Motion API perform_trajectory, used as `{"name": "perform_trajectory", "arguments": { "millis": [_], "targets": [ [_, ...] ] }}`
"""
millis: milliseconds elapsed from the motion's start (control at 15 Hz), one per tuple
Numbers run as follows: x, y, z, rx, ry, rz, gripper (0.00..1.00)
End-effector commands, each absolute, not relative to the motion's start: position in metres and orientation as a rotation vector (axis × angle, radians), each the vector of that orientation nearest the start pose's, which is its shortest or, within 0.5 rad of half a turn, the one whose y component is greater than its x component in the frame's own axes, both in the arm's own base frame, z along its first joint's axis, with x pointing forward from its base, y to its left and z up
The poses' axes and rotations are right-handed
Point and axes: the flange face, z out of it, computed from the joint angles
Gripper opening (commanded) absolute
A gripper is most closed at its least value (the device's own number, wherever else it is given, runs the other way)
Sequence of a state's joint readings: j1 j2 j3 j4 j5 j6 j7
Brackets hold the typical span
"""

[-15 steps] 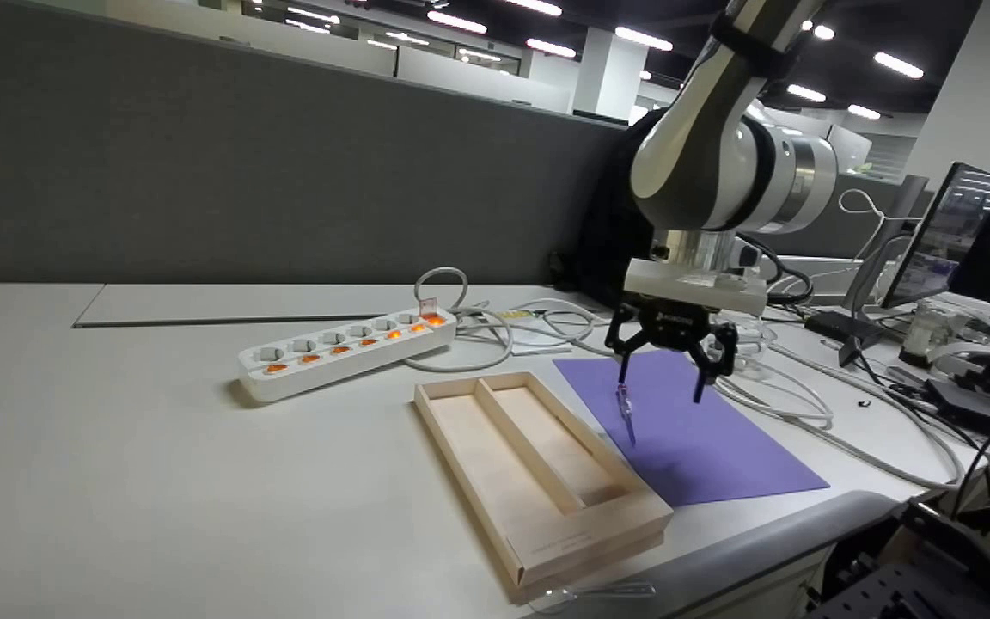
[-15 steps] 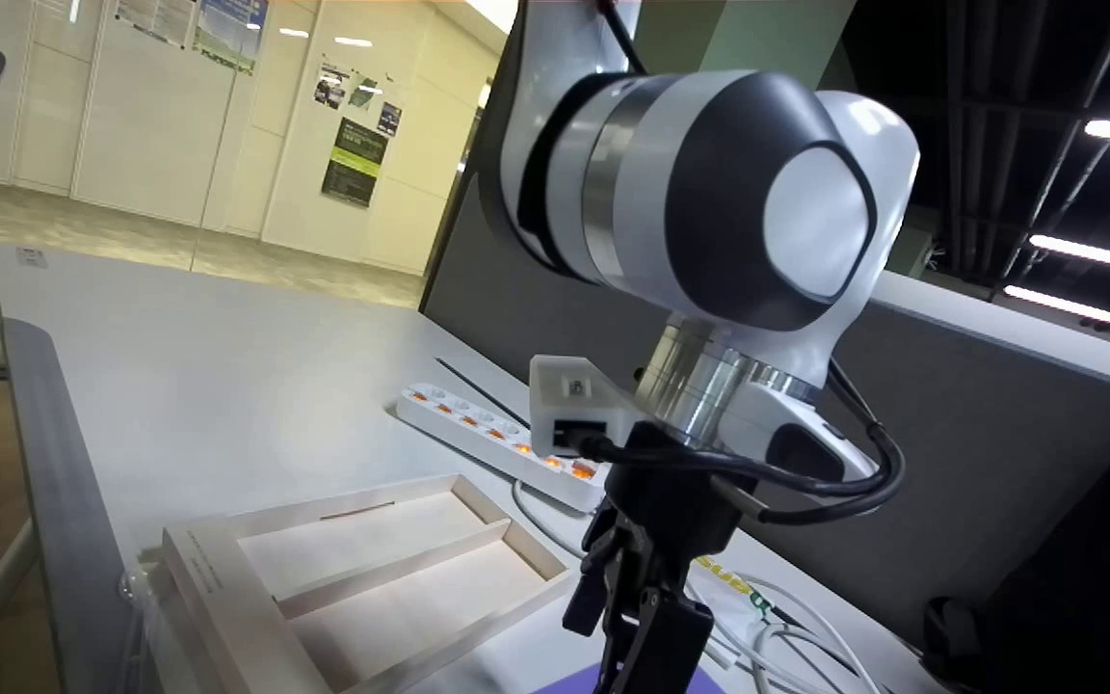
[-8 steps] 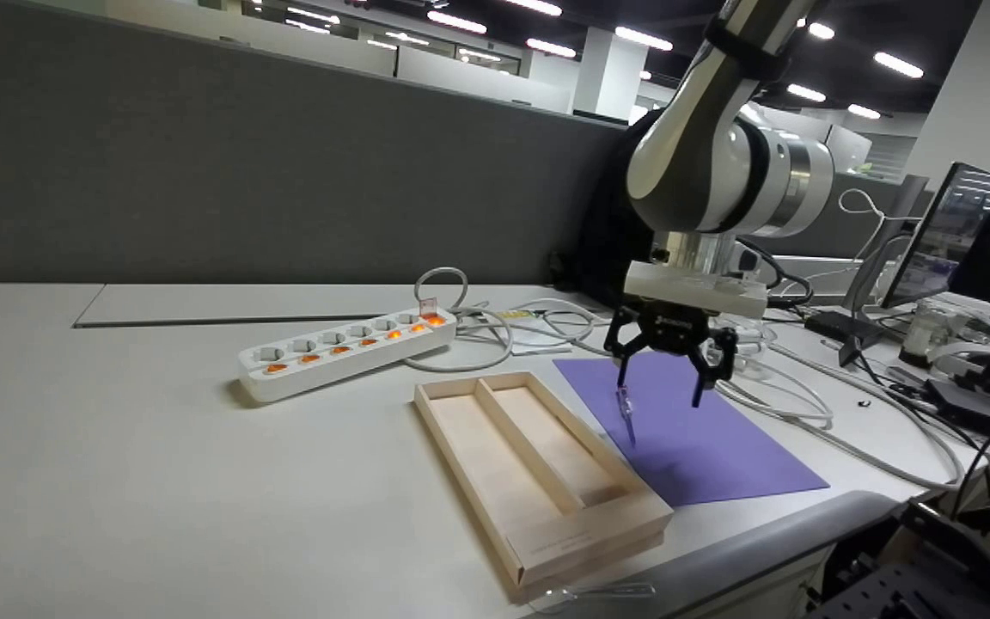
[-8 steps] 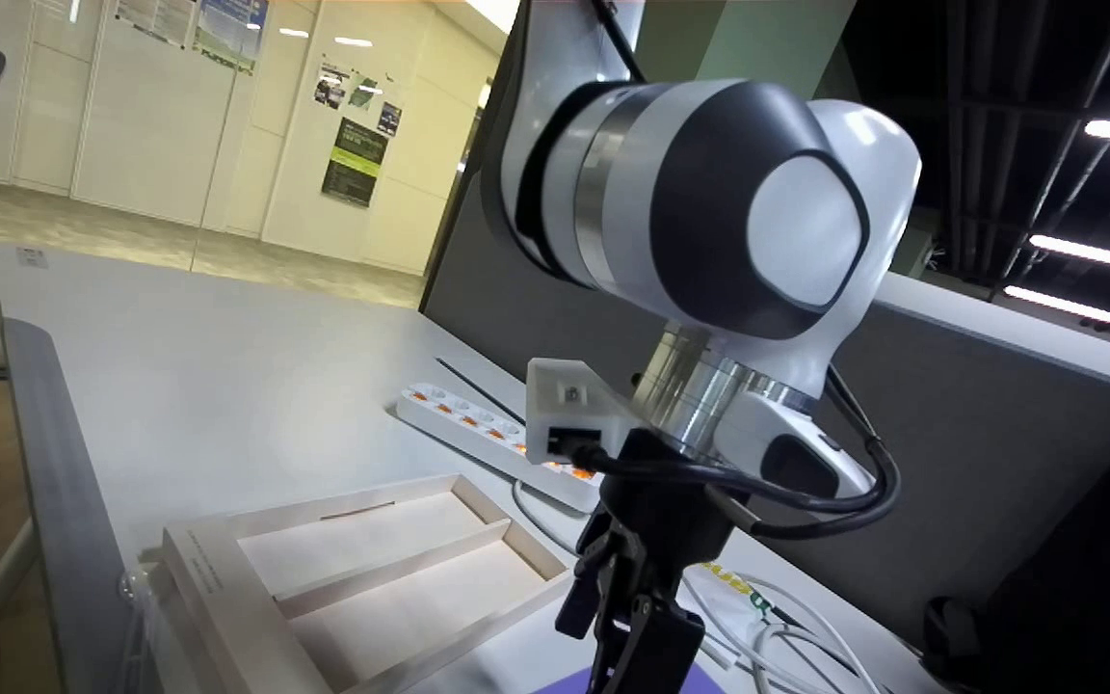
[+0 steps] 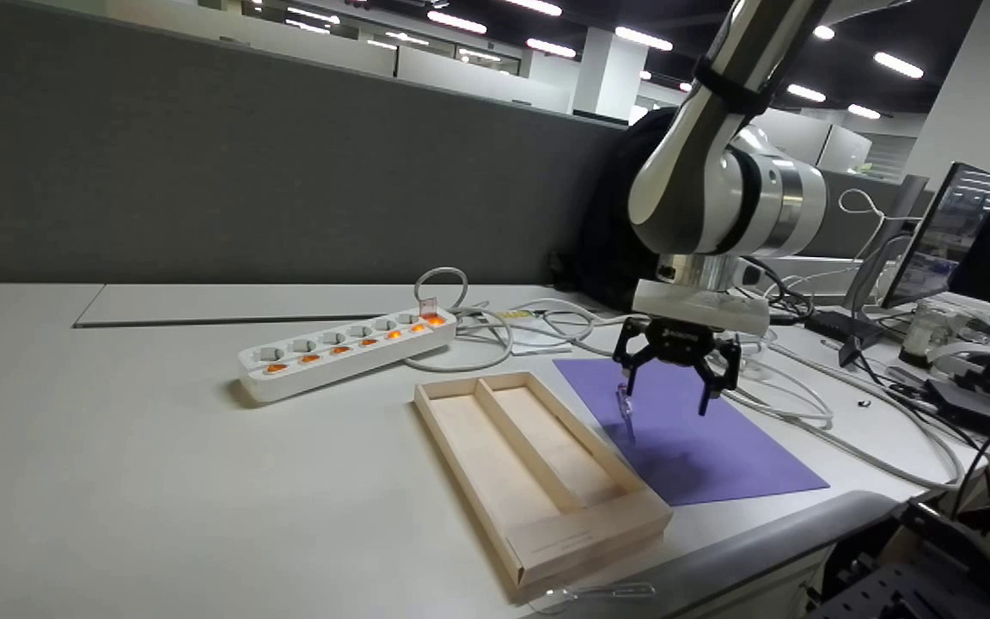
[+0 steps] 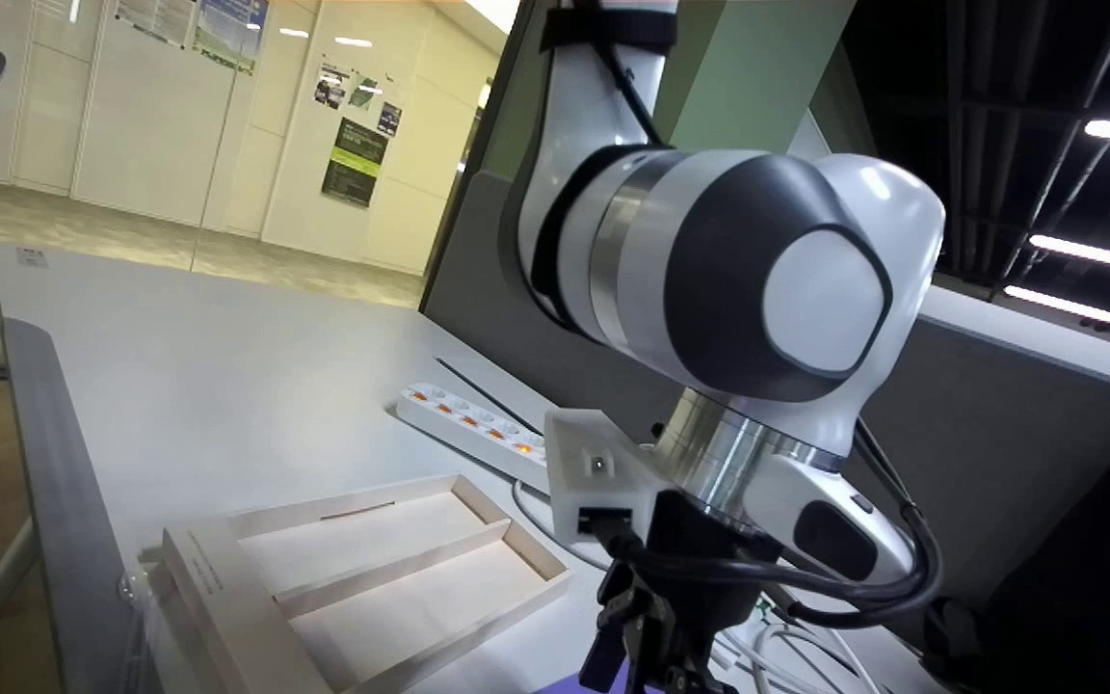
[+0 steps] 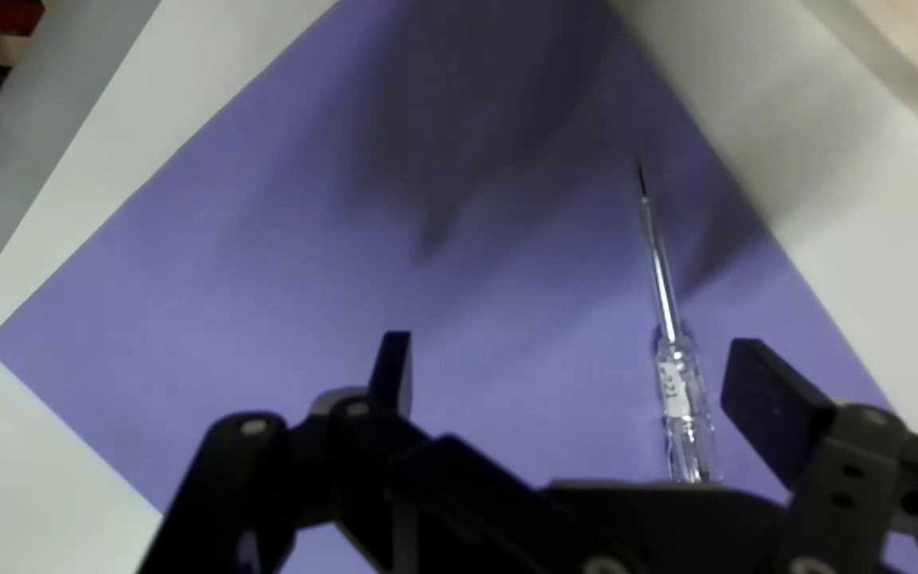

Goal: Take the screwdriver from the purple mat and put it on the tray

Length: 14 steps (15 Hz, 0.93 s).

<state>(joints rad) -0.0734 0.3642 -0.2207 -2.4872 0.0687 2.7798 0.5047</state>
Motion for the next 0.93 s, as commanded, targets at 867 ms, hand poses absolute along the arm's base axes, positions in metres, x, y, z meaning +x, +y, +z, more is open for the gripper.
{"name": "perform_trajectory", "arguments": {
  "millis": [867],
  "targets": [
    [0.491,-0.142,0.124,-3.112,1.096,-0.099,1.0]
  ]
}}
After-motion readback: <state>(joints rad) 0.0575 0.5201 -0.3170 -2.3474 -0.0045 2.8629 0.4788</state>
